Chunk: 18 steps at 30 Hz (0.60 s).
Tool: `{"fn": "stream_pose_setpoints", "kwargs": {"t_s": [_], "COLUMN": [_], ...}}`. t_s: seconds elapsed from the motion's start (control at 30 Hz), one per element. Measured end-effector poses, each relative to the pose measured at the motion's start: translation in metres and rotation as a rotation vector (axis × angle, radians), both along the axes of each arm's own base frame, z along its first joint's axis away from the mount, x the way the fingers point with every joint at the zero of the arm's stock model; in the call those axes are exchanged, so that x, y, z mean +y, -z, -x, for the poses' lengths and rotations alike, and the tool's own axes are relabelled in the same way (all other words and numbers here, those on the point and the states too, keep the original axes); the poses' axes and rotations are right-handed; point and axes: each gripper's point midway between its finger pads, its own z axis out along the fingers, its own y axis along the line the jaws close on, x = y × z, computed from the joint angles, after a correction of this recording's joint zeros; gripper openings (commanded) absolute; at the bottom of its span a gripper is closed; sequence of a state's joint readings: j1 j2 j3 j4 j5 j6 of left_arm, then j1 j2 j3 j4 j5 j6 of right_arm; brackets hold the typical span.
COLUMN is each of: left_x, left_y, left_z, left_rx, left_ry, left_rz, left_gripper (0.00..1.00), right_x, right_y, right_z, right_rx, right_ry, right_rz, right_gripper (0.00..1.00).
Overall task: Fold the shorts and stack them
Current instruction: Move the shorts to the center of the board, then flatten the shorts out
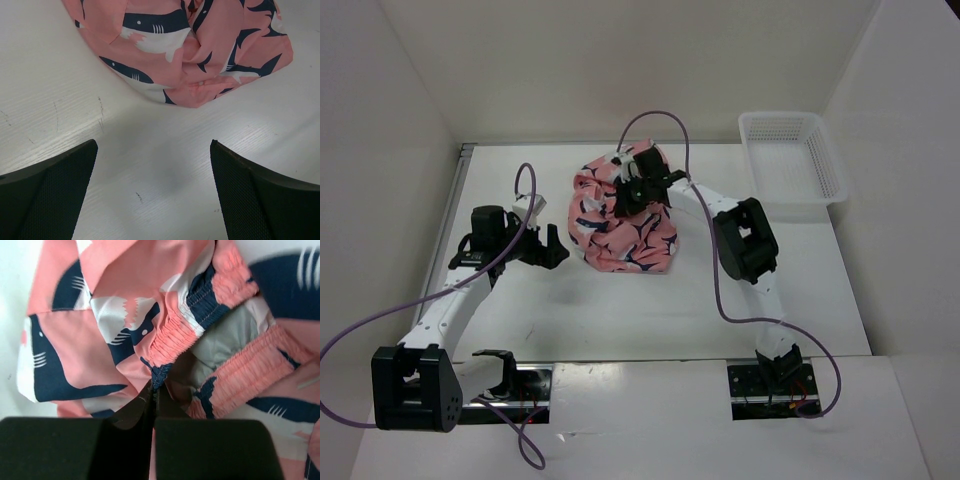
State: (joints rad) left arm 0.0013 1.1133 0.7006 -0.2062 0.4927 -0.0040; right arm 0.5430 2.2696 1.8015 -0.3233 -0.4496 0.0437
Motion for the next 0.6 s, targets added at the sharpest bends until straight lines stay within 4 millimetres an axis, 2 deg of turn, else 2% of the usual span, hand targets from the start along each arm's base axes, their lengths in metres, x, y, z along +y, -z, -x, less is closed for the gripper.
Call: {"fn": "stream_pose_setpoints", "kwargs": {"t_s": [0.07,0.1,0.17,0.23,0.3,0.37,0.47,0.53,0.6], "left_x": [0.000,0.000,0.001,0.002,0.005,0.007,0.012,0.011,0.009], "left_y": [0.000,0.000,0.001,0.003,0.005,0.004,-0.004,-0.016,-0.029], "left_z": [0.000,0.000,-0.001,-0.002,-0.005,-0.008,-0.018,-0.026,-0.033], "left_rx": [0.000,0.000,0.002,0.005,0.004,-0.003,-0.037,-0.070,-0.107], "left_ry": [0.000,-0.001,-0.004,-0.012,-0.023,-0.037,-0.057,-0.057,-0.046], "left_rz": [0.000,0.000,-0.003,-0.010,-0.019,-0.030,-0.045,-0.043,-0.034], "left_gripper": [1.00,1.00,1.00,1.00,1.00,1.00,1.00,1.00,1.00], "right_x": [0.004,0.007,0.015,0.028,0.038,0.042,0.033,0.021,0.009], "right_y": [-0.006,-0.015,-0.045,-0.099,-0.171,-0.238,-0.341,-0.391,-0.428], "right_z": [-0.004,-0.008,-0.018,-0.036,-0.050,-0.056,-0.047,-0.033,-0.019], "right_rx": [-0.008,-0.022,-0.068,-0.167,-0.295,-0.417,-0.596,-0.667,-0.717], "right_ry": [-0.005,-0.009,-0.017,-0.017,-0.015,-0.010,0.011,0.037,0.065], "right_rz": [-0.011,-0.023,-0.061,-0.136,-0.227,-0.310,-0.430,-0.483,-0.525], "right_gripper": [0.00,0.00,0.00,0.00,0.00,0.00,0.00,0.00,0.00]}}
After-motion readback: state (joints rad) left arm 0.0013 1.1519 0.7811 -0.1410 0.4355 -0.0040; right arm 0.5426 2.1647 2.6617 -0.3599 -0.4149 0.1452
